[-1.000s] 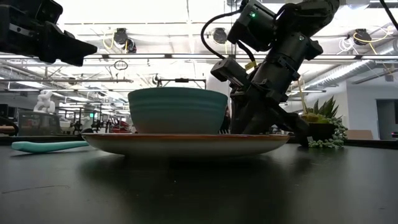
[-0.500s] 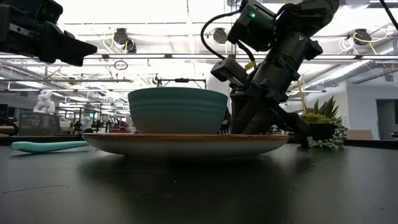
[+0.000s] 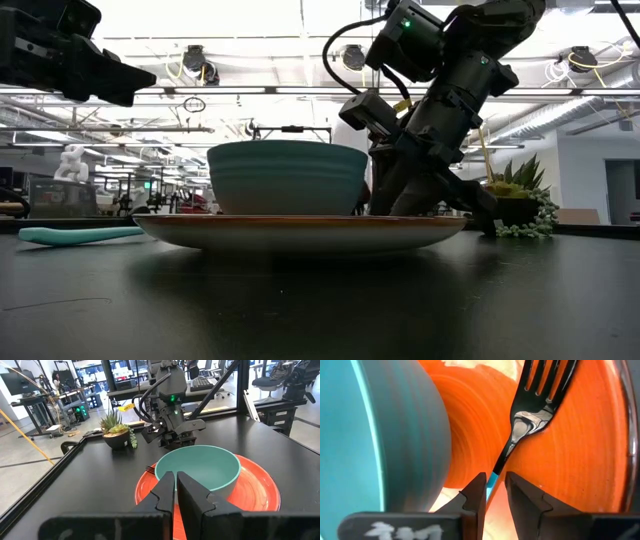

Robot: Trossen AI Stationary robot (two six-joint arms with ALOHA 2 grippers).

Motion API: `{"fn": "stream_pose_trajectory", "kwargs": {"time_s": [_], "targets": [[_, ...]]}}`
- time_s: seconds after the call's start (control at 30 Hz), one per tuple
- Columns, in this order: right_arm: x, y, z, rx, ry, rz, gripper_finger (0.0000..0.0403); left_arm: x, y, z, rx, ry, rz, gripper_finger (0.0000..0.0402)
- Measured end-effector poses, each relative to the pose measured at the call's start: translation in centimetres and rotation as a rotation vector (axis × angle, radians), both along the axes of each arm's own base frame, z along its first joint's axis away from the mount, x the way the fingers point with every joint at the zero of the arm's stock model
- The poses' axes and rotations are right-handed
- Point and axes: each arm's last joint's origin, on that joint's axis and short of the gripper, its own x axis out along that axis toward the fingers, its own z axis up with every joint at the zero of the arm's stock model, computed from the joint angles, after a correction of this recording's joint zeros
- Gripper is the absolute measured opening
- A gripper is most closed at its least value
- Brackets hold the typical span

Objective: Set table place
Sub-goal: Put the blue fork on the orange plate to the right of the green bowl

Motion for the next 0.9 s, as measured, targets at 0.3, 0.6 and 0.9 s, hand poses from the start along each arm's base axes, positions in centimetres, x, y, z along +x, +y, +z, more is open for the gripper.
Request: {"fn": "stream_pose_trajectory", "kwargs": {"time_s": [0.3,0.6,0.9], "targets": [[0.0,0.0,0.0,0.011,-0.003,-0.006,0.0070,0.0,0.0,0.0,0.000,0.000,0.000,0.0026],[-0.1,0.1,0.3,0.060,-0.004,0.012,0.0070,0.0,0.0,0.0,0.000,0.000,0.000,0.0026],[-0.5,0.1,1.3,0.061,-0.013,0.015,0.0071,0.0,0.0,0.0,0.000,0.002,-0.008,0.0026]]}}
